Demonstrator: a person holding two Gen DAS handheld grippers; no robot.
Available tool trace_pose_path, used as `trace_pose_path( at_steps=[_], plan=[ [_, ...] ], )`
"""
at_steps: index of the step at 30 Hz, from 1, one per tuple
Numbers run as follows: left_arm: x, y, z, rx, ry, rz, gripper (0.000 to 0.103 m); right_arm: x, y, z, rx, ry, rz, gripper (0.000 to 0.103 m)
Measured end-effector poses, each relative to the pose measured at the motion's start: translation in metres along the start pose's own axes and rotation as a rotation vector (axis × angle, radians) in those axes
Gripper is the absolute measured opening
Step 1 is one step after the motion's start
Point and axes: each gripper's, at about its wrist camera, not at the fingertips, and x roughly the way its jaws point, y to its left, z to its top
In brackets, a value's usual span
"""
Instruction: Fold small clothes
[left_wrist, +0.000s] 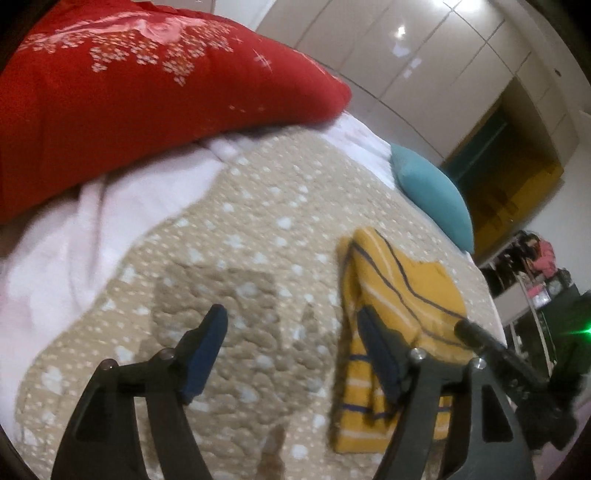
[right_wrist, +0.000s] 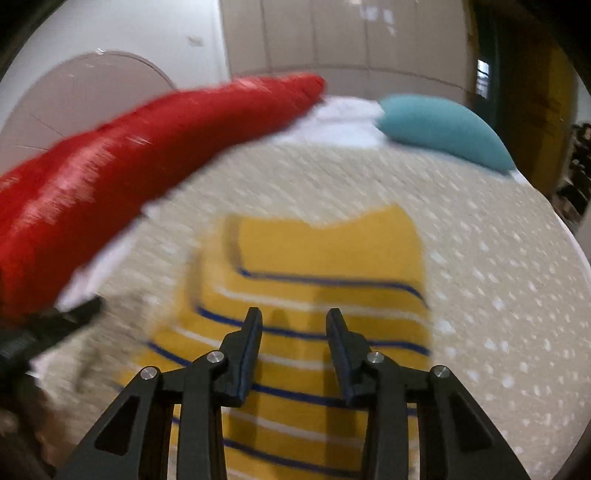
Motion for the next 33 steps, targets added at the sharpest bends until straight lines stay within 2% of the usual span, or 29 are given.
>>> trace_pose_path(
  at_steps=[3, 5, 7, 9, 11, 12, 14, 16, 18, 22, 24, 26, 27, 29, 30, 33],
  plan=[
    [-0.003, 0.006, 0.001, -0.023, -0.002, -0.006, 0.073, 0.018, 0.033, 0.013, -0.051, 0.026, 0.065, 0.041],
    [-0.003, 0.007, 0.002, -0.024, -0.005, 0.004, 0.074, 0.048, 0.05, 0.012, -0.067, 0.099, 0.073, 0.041],
    [-0.005, 0.009, 0.002, -0.023, -0.006, 0.006, 0.074, 0.08, 0.062, 0.004, -0.112, 0.188, 0.037, 0.043],
    [-0.007, 0.011, 0.003, -0.021, -0.01, 0.01, 0.074, 0.076, 0.074, 0.004, -0.166, 0.151, 0.002, 0.043],
    [-0.008, 0.013, 0.004, -0.019, -0.017, 0.019, 0.076, 0.053, 0.075, 0.007, -0.153, 0.094, 0.054, 0.043],
    [-0.01, 0.014, 0.004, -0.021, -0.022, 0.025, 0.077, 0.041, 0.074, 0.007, -0.127, 0.069, 0.094, 0.045],
    [-0.012, 0.015, 0.005, -0.025, -0.034, 0.045, 0.078, 0.03, 0.071, 0.002, -0.103, 0.054, 0.086, 0.052],
    [-0.015, 0.014, 0.004, -0.01, -0.048, 0.067, 0.078, 0.035, 0.064, -0.01, -0.079, 0.087, 0.068, 0.074],
    [-0.02, 0.011, 0.003, 0.011, -0.067, 0.096, 0.078, 0.044, 0.056, -0.027, -0.055, 0.159, 0.094, 0.074],
    [-0.048, -0.002, -0.008, 0.087, -0.211, 0.191, 0.078, -0.012, 0.043, -0.045, -0.023, 0.093, 0.151, 0.074],
    [-0.07, -0.011, -0.017, 0.123, -0.31, 0.229, 0.083, -0.039, 0.027, -0.058, 0.006, 0.065, 0.147, 0.074],
    [-0.095, -0.019, -0.031, 0.149, -0.419, 0.262, 0.097, -0.062, 0.01, -0.073, 0.012, 0.046, 0.113, 0.074],
    [-0.112, -0.024, -0.042, 0.153, -0.49, 0.291, 0.1, -0.075, -0.001, -0.082, 0.008, 0.032, 0.075, 0.074],
    [-0.136, -0.033, -0.057, 0.147, -0.58, 0.326, 0.103, -0.094, -0.017, -0.097, 0.005, 0.014, 0.017, 0.074],
    [-0.148, -0.039, -0.064, 0.146, -0.599, 0.335, 0.103, -0.105, -0.026, -0.106, 0.009, -0.001, -0.008, 0.074],
    [-0.181, -0.064, -0.089, 0.191, -0.568, 0.353, 0.103, -0.127, -0.05, -0.123, 0.04, -0.044, -0.05, 0.074]
  ],
)
